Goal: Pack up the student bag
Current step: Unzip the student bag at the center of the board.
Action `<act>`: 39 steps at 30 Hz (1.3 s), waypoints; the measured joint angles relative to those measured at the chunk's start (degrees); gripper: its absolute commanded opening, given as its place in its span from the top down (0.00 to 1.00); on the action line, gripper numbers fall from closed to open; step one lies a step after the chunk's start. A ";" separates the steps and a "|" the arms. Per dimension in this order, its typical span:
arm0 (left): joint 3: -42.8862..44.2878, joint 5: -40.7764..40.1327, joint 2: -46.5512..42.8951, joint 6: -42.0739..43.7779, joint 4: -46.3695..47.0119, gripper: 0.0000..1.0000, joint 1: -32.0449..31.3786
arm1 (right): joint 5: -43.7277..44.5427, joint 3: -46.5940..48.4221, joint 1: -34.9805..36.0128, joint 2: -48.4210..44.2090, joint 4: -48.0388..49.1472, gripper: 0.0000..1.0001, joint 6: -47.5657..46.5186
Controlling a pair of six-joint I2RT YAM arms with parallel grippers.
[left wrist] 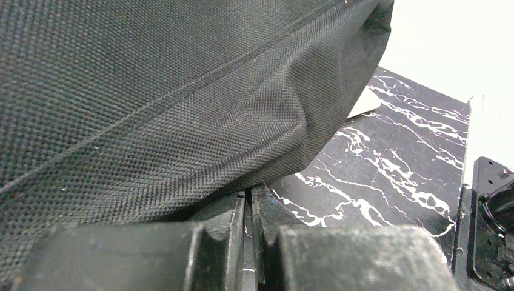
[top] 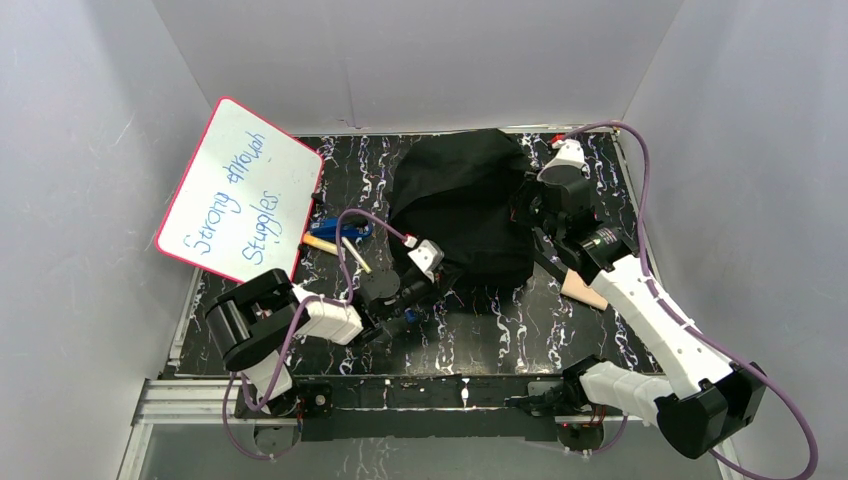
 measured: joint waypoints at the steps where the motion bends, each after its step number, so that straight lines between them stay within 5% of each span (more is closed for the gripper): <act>1: 0.00 -0.44 0.00 0.00 0.00 1.00 -0.15 | 0.15 -0.02 0.00 -0.07 -0.11 1.00 0.15; 8: -2.69 -8.46 -1.92 0.96 -0.17 1.00 -0.83 | 1.14 -0.92 0.37 -2.32 -0.63 0.90 -0.63; 13: -5.77 -15.28 -5.55 2.84 -0.96 1.00 -0.74 | 0.24 -3.67 0.83 -8.79 -0.02 0.60 -6.14; 22: -7.58 -18.93 -7.17 3.98 -2.08 1.00 -0.44 | -4.72 -4.07 0.79 -20.20 4.76 0.32 -20.79; 27: -7.98 -19.10 -7.17 3.89 -2.21 1.00 -0.44 | -16.39 -3.13 0.74 -20.55 8.87 0.17 -31.76; 39: -8.07 -19.04 -7.17 3.63 -2.27 1.00 -0.44 | -53.96 7.74 1.20 -4.48 10.14 0.16 -56.11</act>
